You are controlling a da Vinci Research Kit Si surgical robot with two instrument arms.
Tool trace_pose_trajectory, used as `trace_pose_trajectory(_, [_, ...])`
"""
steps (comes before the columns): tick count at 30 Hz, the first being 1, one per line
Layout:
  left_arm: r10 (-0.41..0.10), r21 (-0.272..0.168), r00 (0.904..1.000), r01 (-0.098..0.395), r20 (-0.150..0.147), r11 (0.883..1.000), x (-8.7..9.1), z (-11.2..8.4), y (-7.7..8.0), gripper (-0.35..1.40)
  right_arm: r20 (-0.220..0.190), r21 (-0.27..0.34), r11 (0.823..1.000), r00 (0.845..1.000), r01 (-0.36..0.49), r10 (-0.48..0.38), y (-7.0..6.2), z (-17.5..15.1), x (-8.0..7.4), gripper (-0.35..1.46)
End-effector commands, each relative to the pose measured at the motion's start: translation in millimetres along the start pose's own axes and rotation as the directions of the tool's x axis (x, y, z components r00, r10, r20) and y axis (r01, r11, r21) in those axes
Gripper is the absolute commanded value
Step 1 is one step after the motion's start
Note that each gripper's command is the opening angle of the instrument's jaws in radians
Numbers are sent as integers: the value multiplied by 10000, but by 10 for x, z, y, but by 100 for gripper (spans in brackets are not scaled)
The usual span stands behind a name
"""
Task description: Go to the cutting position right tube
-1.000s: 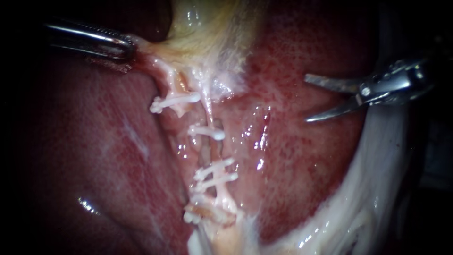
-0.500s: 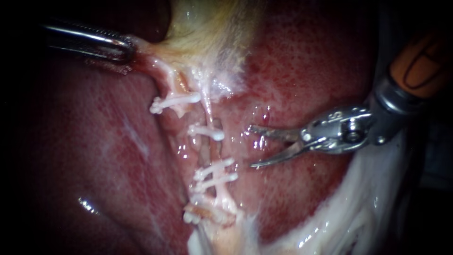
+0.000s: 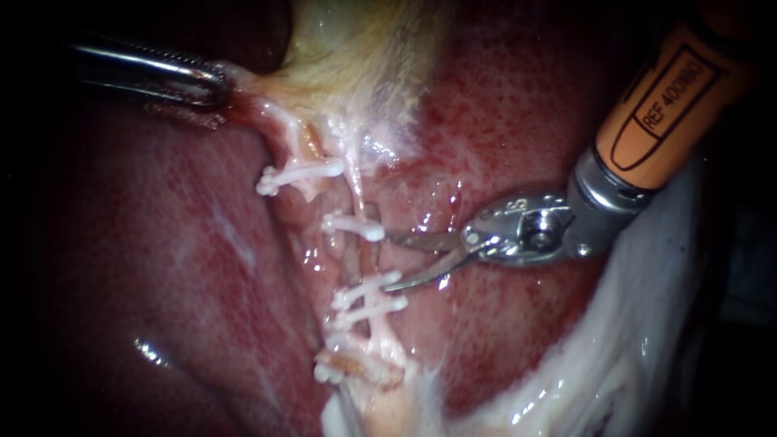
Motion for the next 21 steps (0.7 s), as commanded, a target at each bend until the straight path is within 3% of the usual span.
trace_pose_trajectory(1, [2,-3,10000,-2,-1,10000,0,0,0,-35,0,130,9999,10000,-42,42,0,1,1,130])
trace_pose_trajectory(10, [0,1,10000,0,-1,10000,0,0,0,-35,-23,790,9966,9997,-253,255,4,16,8,130])
trace_pose_trajectory(21, [-3,6,10000,3,-2,10000,0,0,0,-35,-195,1872,9823,9998,-64,102,8,38,-1,130])
